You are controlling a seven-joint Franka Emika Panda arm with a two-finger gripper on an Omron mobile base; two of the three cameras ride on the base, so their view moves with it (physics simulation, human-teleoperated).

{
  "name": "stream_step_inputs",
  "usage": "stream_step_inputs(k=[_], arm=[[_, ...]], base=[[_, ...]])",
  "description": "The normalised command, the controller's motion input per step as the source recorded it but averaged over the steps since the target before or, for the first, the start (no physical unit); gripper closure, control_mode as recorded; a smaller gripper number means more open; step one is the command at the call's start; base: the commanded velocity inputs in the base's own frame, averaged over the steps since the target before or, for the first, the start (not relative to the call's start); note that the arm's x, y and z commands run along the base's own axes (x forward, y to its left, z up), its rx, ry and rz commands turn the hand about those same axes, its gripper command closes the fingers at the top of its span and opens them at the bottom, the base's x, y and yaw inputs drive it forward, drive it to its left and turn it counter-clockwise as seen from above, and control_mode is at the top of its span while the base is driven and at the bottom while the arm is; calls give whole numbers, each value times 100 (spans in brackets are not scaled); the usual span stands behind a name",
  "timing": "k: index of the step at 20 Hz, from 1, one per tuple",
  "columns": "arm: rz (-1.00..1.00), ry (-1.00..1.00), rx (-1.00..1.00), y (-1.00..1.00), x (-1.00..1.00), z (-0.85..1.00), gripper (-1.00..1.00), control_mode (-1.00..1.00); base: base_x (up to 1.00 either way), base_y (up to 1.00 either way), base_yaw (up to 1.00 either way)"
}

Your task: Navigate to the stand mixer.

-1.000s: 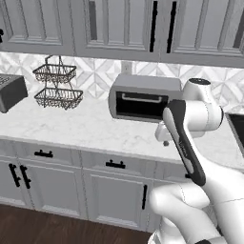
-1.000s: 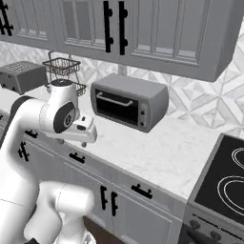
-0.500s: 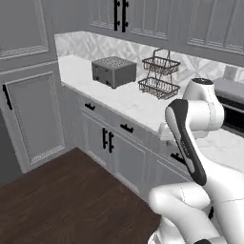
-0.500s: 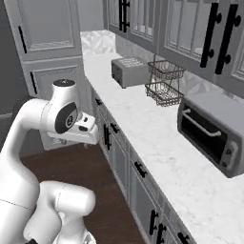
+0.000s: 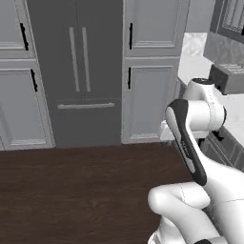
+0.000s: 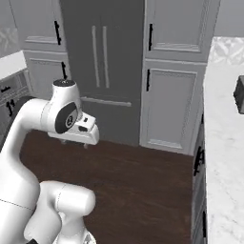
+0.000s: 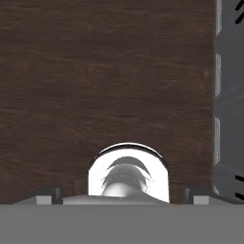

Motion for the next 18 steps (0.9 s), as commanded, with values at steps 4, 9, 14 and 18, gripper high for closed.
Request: stream_step_inputs(k=[4, 9, 14, 18], arm=[[0, 0, 0, 0, 0, 0, -100, 100], [0, 0, 0, 0, 0, 0, -100, 100], [0, 0, 0, 0, 0, 0, -100, 100], [0, 0, 0, 0, 0, 0, -100, 100]], base=[[-20, 16, 90], [-7, 36, 83], [6, 66, 76], [2, 94, 71]])
